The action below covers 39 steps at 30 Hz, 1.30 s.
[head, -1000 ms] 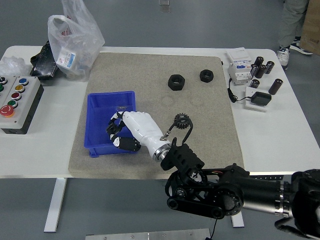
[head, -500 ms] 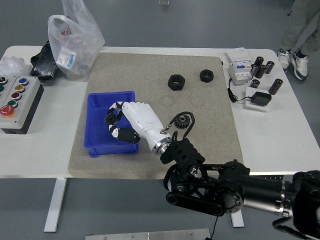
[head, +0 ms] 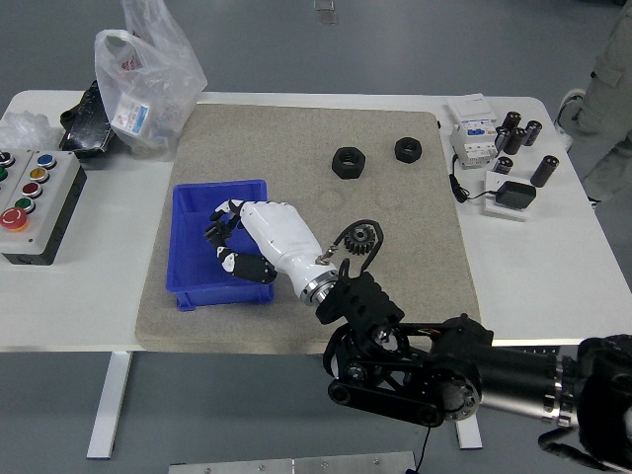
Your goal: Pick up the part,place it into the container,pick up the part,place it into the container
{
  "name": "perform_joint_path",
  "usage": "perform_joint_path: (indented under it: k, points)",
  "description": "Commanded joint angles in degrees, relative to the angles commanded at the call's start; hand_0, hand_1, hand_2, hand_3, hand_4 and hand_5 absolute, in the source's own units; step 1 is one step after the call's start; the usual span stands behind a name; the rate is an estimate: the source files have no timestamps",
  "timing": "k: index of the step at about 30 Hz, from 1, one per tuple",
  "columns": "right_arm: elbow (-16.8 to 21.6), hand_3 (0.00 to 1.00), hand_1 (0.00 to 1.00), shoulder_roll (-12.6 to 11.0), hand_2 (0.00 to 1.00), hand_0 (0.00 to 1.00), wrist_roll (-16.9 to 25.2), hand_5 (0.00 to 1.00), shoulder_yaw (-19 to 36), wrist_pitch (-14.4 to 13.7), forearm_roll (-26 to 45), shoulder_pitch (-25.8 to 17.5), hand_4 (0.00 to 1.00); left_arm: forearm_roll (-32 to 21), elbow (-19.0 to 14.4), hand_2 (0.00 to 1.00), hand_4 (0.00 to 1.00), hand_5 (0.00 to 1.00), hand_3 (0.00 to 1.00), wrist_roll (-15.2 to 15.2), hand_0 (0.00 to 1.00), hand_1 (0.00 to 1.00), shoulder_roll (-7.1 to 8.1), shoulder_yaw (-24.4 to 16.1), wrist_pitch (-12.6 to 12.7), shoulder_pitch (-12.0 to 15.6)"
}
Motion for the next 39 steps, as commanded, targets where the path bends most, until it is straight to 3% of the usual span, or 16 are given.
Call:
perform_joint_path:
  k: [1,2,7,8,22,27,31,32,34,37,38,39]
  points:
    - [0.0,0.674,0.589,0.0,0.628,0.330,-0.1,0.088,0.1,0.2,-0.1,0.0,0.337,-0.1,0.0,0.456,0.478,0.509,0.608,0.0,0.594,0.439,0.00,0.0,0.0,0.0]
    - [-0.1,0.721,0.607,0.0,0.687,0.330,-0.3,0.070,0.3,0.4,-0.2,-0.1,0.508,-0.1,0.0,0.456,0.456,0.541,0.604,0.0,0.594,0.438,0.01,0.1,0.0,0.0]
    - [-0.2,0.721,0.607,0.0,0.687,0.330,-0.7,0.070,1.0,0.5,-0.5,-0.5,0.508,-0.3,0.0,0.456,0.456,0.541,0.604,0.0,0.594,0.438,-0.01,0.2,0.0,0.0]
    - [-0.3,0.741,0.610,0.0,0.708,0.330,-0.9,0.080,1.3,0.5,-0.7,-0.7,0.606,-0.2,0.0,0.455,0.440,0.506,0.601,0.0,0.593,0.439,-0.01,0.2,0.0,0.0]
    - [0.7,0.748,0.606,0.0,0.714,0.321,-3.8,0.098,2.8,2.8,-5.0,-1.4,0.640,-0.4,0.0,0.455,0.420,0.518,0.602,0.0,0.593,0.438,-0.02,0.6,-0.1,-0.1]
    - [0.8,0.742,0.606,-0.1,0.713,0.322,-5.5,0.114,6.9,3.0,-8.4,-2.6,0.633,-0.3,0.0,0.453,0.401,0.537,0.600,-0.1,0.593,0.438,-0.14,0.6,-0.2,0.0]
    - [1.5,0.742,0.606,-2.3,0.713,0.322,-10.7,0.114,12.1,8.0,-14.8,-4.6,0.633,-0.1,0.0,0.453,0.401,0.537,0.600,0.0,0.593,0.438,-0.34,0.3,-0.2,0.2]
    - [1.7,0.801,0.634,-3.1,0.768,0.343,-12.3,0.212,13.5,9.8,-16.7,-5.1,0.758,-0.1,0.0,0.453,0.396,0.544,0.599,0.0,0.593,0.438,-0.37,0.3,-0.1,0.3]
    - [2.2,0.801,0.634,-4.6,0.768,0.343,-15.3,0.212,16.2,13.2,-19.9,-6.0,0.758,0.1,0.0,0.453,0.396,0.544,0.599,0.1,0.593,0.438,-0.42,0.1,-0.1,0.4]
    - [2.4,0.801,0.634,-6.2,0.768,0.343,-15.5,0.212,18.8,18.6,-23.9,-7.0,0.758,0.3,0.0,0.453,0.396,0.544,0.599,0.2,0.593,0.438,-0.43,-0.1,-0.1,0.5]
    - [2.4,0.886,0.685,-6.5,0.840,0.360,-15.5,0.352,19.1,20.0,-24.9,-7.2,0.886,0.4,0.0,0.452,0.395,0.544,0.599,0.1,0.593,0.438,-0.42,-0.2,-0.1,0.4]
    - [2.2,0.886,0.685,-6.5,0.840,0.360,-15.5,0.352,19.4,21.7,-25.8,-7.4,0.886,0.4,0.0,0.452,0.395,0.544,0.599,0.1,0.593,0.438,-0.43,-0.2,-0.2,0.4]
